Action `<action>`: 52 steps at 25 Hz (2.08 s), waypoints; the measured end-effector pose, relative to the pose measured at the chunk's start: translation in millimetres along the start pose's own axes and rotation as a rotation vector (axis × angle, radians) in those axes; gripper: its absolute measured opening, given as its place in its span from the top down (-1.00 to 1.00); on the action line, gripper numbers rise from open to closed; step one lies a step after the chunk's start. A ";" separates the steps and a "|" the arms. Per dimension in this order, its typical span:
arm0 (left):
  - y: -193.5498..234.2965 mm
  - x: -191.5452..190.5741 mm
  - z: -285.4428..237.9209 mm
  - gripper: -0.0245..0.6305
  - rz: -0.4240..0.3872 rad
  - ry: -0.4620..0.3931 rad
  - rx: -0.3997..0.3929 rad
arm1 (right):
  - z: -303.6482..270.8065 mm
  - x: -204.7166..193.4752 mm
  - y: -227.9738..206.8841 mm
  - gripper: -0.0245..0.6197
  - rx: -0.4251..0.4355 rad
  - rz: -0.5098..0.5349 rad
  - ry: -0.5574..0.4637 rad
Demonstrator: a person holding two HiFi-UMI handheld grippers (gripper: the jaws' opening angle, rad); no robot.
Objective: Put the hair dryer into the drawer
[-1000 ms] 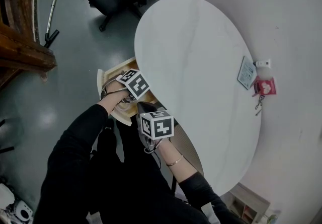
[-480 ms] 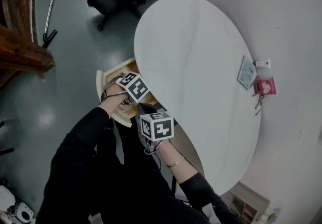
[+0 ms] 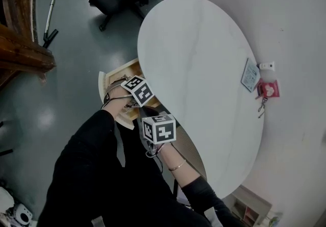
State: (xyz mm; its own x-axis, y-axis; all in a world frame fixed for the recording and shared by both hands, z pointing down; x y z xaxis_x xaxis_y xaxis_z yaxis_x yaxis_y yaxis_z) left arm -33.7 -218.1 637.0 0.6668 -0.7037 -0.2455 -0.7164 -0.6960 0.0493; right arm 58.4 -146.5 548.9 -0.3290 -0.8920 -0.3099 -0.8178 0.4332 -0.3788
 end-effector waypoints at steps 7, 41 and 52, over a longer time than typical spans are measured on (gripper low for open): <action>-0.1 -0.4 -0.1 0.35 0.006 -0.007 -0.018 | -1.8 1.3 -0.1 0.91 -0.010 0.013 0.010; 10.6 -6.1 131.5 0.41 0.128 -0.422 0.078 | 15.8 -0.3 24.4 0.91 -0.032 0.054 -0.060; 12.9 -35.1 172.3 0.87 0.230 -0.525 0.064 | 29.7 -8.4 36.2 0.91 -0.037 0.047 -0.113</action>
State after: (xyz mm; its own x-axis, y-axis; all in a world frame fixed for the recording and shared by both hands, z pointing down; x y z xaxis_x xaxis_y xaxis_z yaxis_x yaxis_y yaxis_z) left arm -101.8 -177.8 479.5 0.3130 -0.6593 -0.6837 -0.8528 -0.5119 0.1032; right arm 45.6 -119.5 511.9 -0.3139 -0.8497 -0.4236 -0.8204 0.4673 -0.3294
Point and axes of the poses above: the fingertips, and each gripper's own axes: z backward along the fingers, y to its left, x out of its top, the point moved 7 cm from there along z, backward along the fingers, and after that the axes turned 12 degrees about -z, right-handed, at the moved point
